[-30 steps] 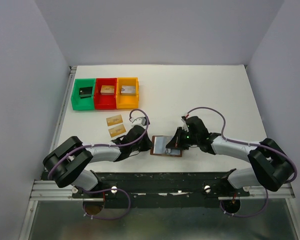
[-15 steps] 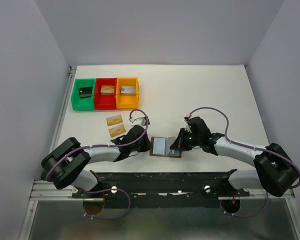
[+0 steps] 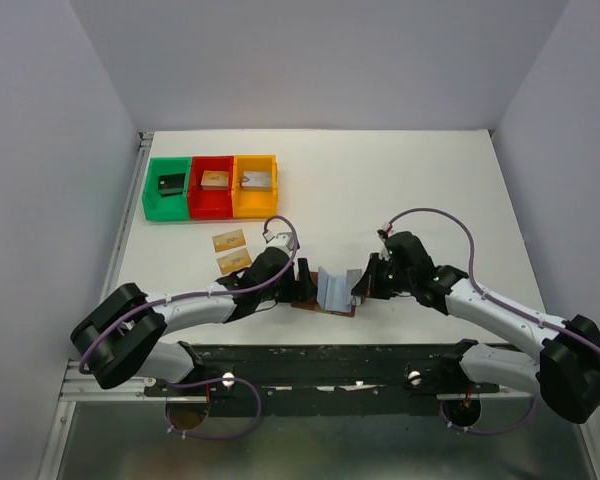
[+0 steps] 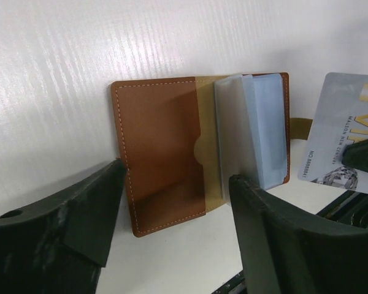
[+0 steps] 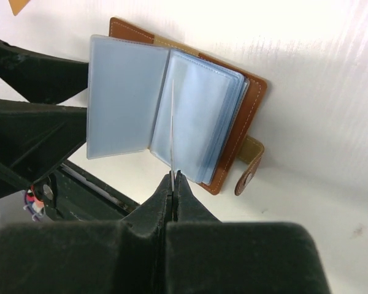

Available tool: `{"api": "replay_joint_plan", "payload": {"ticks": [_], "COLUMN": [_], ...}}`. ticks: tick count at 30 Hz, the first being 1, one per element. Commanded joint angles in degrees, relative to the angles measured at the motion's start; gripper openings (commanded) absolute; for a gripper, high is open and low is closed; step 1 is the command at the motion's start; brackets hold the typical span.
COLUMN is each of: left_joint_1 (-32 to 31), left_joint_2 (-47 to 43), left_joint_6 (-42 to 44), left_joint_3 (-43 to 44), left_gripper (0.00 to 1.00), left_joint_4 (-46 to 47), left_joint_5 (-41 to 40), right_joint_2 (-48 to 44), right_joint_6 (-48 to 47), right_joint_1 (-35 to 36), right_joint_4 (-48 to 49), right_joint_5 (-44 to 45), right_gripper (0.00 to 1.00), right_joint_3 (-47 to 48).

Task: Take the credit cards out of the card holder
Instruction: Remove the credit card from the card holder, then place the credit card at the center of the board.

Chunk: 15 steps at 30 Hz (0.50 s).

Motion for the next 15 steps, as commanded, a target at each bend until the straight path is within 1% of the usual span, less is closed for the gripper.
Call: {"api": "replay_joint_plan", "payload": {"ticks": [1,2,7,10,13,15], "left_joint_1": [0.2,0.2,0.1,0.2,0.2,0.2], "left_joint_2": [-4.0,-4.9,-10.1,-13.6,-18.0,-21.1], "left_joint_6": [2.2,2.3,2.3,1.9,2.7,4.4], "left_joint_3": [2.0,2.2,3.3,3.7,3.5,2.8], "left_gripper": [0.87,0.99,0.99,0.99,0.99,0.99], "left_joint_4": [-2.8,-3.3,-8.1,-12.3,-14.3,-12.7], "left_joint_5": [0.8,0.5,-2.5,-5.4,-7.1,-5.8], "right_joint_2": [-3.2,-3.9,-6.8,-7.8,-8.4,-8.8], "right_joint_6": [-3.9,-4.5,-7.0,-8.6,-11.7,-14.0], "right_joint_1": [-0.3,-0.3,-0.3,-0.3,-0.3,-0.2], "right_joint_4": [-6.7,-7.4,-10.5,-10.8,-8.3,-6.2], "right_joint_5": [4.4,4.6,5.8,4.0,-3.8,-10.5], "right_gripper": [0.00,0.00,0.00,0.00,0.00,0.00], "right_joint_3": [2.7,3.0,4.3,4.9,5.2,5.6]}}
